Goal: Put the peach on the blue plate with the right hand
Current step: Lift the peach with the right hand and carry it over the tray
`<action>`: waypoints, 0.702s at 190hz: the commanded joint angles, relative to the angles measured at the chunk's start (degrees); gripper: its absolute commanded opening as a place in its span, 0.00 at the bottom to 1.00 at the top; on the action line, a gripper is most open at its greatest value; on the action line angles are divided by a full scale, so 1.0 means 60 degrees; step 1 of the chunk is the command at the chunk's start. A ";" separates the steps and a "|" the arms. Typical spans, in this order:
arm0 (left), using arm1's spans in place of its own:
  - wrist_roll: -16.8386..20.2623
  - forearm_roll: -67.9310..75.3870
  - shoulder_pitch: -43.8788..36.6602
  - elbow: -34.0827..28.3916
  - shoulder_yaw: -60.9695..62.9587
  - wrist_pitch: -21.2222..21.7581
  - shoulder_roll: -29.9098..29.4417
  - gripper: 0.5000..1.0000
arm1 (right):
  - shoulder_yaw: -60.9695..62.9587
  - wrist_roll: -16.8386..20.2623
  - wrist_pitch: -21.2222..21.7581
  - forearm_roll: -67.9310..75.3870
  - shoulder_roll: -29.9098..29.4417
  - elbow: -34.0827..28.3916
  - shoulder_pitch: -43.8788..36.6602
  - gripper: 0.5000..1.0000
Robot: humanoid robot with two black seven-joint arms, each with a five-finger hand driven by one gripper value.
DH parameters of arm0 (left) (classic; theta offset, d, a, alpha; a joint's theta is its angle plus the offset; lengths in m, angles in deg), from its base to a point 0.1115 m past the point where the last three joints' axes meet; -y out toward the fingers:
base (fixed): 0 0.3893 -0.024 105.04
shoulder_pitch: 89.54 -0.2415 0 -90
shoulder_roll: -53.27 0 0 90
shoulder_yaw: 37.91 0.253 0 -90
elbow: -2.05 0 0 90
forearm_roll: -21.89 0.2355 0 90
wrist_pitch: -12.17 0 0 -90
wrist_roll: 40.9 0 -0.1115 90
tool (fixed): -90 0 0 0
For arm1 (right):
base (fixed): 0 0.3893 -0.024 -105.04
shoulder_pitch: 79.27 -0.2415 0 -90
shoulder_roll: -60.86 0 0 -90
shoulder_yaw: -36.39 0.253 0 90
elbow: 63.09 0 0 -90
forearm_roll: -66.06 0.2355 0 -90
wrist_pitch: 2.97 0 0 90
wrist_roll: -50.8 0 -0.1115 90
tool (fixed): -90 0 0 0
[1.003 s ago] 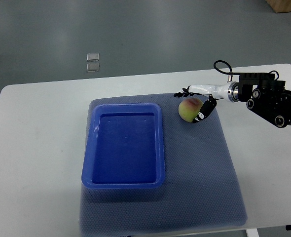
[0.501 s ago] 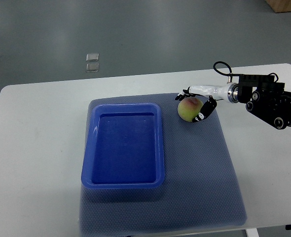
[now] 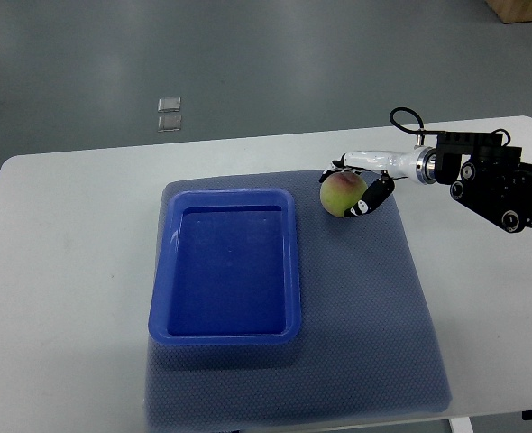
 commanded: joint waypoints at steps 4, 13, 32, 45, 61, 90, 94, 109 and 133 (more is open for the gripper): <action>-0.0004 0.0000 0.0000 0.0007 0.0000 0.0000 0.0000 1.00 | 0.0034 -0.0040 0.0000 0.0033 -0.0013 -0.0059 -0.0106 0.30; -0.0004 0.0000 0.0000 -0.0008 0.0000 0.0000 0.0000 1.00 | 0.0049 -0.0040 0.0000 0.0077 -0.0042 -0.0117 -0.0253 0.30; -0.0004 0.0000 0.0000 0.0007 0.0000 0.0000 0.0000 1.00 | 0.0049 -0.0040 0.0015 0.0121 -0.0261 -0.0366 -0.0546 0.31; -0.0004 0.0000 0.0000 -0.0008 0.0000 0.0000 0.0000 1.00 | 0.0049 -0.0040 0.0029 0.0121 -0.0393 -0.0601 -0.0737 0.31; -0.0004 0.0000 0.0000 -0.0008 0.0000 0.0000 0.0000 1.00 | 0.0049 -0.0040 0.0044 0.0121 -0.0613 -0.0967 -0.1000 0.31; -0.0004 0.0000 0.0000 -0.0008 0.0000 0.0000 0.0000 1.00 | 0.0049 -0.0025 0.0073 0.0121 -0.1258 -0.1319 -0.1249 0.33; -0.0004 0.0000 0.0000 0.0007 0.0000 0.0000 0.0000 1.00 | 0.0034 -0.0025 0.0088 0.0121 -0.1620 -0.1493 -0.1293 0.33; -0.0004 0.0000 0.0000 0.0007 0.0000 0.0000 0.0000 1.00 | 0.0005 0.0004 0.0103 0.0062 -0.2137 -0.1626 -0.1308 0.34; -0.0004 0.0000 0.0000 -0.0007 0.0000 0.0000 0.0000 1.00 | -0.0039 0.0033 0.0103 -0.0026 -0.2752 -0.1626 -0.1191 0.35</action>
